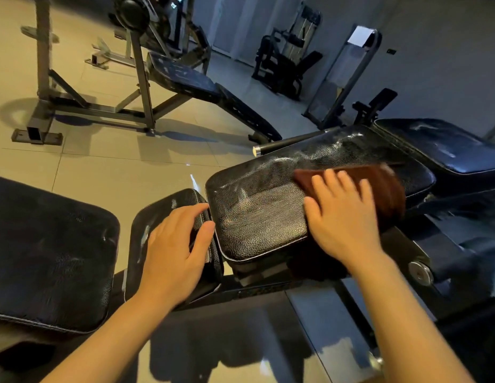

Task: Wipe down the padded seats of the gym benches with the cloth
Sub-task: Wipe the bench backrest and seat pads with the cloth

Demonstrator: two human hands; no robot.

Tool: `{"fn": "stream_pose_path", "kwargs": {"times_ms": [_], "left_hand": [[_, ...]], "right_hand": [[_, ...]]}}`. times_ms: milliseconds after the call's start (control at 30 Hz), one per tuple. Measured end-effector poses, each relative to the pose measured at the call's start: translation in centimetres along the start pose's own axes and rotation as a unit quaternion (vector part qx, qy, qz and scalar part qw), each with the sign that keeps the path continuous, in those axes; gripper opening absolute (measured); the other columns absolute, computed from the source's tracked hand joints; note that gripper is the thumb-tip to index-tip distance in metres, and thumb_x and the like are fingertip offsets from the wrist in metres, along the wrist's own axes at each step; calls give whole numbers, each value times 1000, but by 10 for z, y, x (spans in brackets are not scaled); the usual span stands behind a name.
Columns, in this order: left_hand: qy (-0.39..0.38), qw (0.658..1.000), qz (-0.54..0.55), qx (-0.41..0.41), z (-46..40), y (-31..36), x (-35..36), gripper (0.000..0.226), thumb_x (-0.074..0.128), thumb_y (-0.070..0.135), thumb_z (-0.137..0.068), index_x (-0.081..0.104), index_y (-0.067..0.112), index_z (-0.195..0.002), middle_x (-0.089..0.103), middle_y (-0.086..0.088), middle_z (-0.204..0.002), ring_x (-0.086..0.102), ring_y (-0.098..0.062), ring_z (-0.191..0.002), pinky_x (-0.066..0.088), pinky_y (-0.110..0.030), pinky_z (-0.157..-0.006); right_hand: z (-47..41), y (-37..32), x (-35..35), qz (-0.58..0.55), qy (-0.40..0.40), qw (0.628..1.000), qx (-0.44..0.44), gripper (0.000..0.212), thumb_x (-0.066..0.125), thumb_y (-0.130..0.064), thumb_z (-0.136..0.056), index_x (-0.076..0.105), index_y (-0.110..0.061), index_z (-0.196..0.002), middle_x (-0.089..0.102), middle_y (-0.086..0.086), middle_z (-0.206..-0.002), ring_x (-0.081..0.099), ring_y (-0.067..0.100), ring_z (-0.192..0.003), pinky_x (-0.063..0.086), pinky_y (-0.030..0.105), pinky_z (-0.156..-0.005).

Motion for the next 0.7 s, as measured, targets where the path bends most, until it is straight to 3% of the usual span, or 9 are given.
{"fn": "stream_pose_path", "kwargs": {"times_ms": [133,300,467,600,700], "left_hand": [[7,1000,25,-8,-3,7,3,60,27,55,-91,56,20,-130,52,14,-116,51,-11,-113,41,-45,-100],[0,999,38,-1,-2,12,11,58,28,56,-91,54,22,-130,52,14,-119,47,-2,-112,42,-47,-101],[-22,999,3,26,0,13,17,60,33,58,-88,55,21,-130,46,18,-118,46,-8,-116,38,-40,-98],[-48,995,-36,78,4,14,24,60,43,61,-85,55,21,-127,50,14,-115,48,-10,-108,36,-37,-91],[-60,993,-49,90,4,13,26,62,45,64,-83,54,22,-128,54,8,-119,47,-10,-111,36,-39,-93]], "right_hand": [[36,-79,17,-64,40,990,-116,49,32,-37,-93,63,-16,-124,58,7,-136,50,27,-128,24,48,-109],[62,-98,29,-113,50,976,-178,48,39,-38,-94,63,-15,-129,58,5,-138,50,23,-131,25,42,-113],[32,-27,15,-87,66,991,-82,57,35,-46,-94,59,-13,-134,55,7,-141,48,24,-132,22,41,-114],[-9,67,-9,-21,30,998,55,64,23,-54,-98,41,-17,-147,34,7,-156,27,24,-145,12,45,-119],[-26,94,-16,1,1,995,99,73,25,-64,-96,30,-18,-152,23,7,-161,16,24,-149,5,45,-120]]}}
Point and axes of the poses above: each hand's wrist, its own z-axis away from the middle knuckle, its own x-axis out of the palm, y = z × x, the point moved 3 cm from there along -z, towards the middle knuckle
